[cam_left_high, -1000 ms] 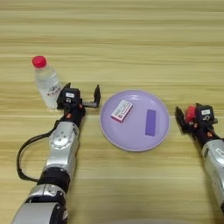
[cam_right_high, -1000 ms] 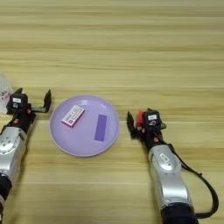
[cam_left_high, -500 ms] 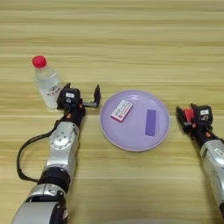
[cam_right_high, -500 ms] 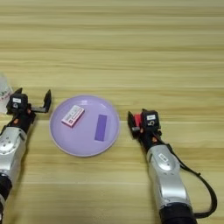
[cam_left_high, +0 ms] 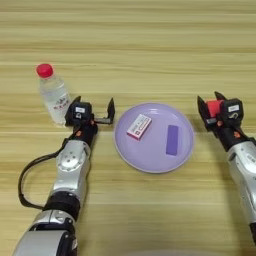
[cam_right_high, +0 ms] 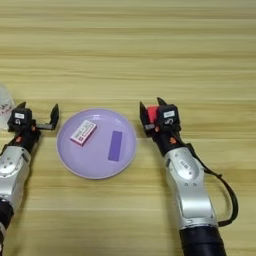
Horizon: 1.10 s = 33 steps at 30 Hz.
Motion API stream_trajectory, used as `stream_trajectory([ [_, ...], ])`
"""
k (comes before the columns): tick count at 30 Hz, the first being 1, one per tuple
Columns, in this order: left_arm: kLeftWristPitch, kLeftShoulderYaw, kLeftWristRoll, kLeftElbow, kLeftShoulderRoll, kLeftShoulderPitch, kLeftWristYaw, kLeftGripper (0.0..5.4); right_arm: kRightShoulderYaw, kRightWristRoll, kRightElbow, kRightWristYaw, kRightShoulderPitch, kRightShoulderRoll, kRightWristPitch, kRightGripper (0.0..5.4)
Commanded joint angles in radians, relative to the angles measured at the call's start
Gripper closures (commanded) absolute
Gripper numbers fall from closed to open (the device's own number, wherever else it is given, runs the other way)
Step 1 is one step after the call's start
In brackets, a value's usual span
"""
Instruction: Move the objects on the table
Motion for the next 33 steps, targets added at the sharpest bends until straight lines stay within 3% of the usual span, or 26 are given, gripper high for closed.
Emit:
stream_trajectory([
  [1, -0.007, 0.003, 0.000, 0.015, 0.006, -0.015, -0.005, 0.00, 0.060, -0.001, -0.002, 0.024, -0.036, 0.033, 0.032, 3.07],
  [10, -0.006, 0.001, 0.002, 0.006, 0.002, -0.008, -0.003, 0.00, 0.174, -0.014, 0.039, 0.077, -0.073, 0.083, 0.051, 3.07],
  [32, -0.005, -0.005, 0.005, -0.002, -0.007, -0.005, 0.005, 0.00, 0.238, -0.029, 0.188, 0.111, -0.051, 0.122, 0.009, 3.07],
  [33, -0.005, -0.005, 0.005, -0.002, -0.007, -0.005, 0.005, 0.00, 0.236, -0.030, 0.191, 0.109, -0.052, 0.121, 0.008, 2.78],
])
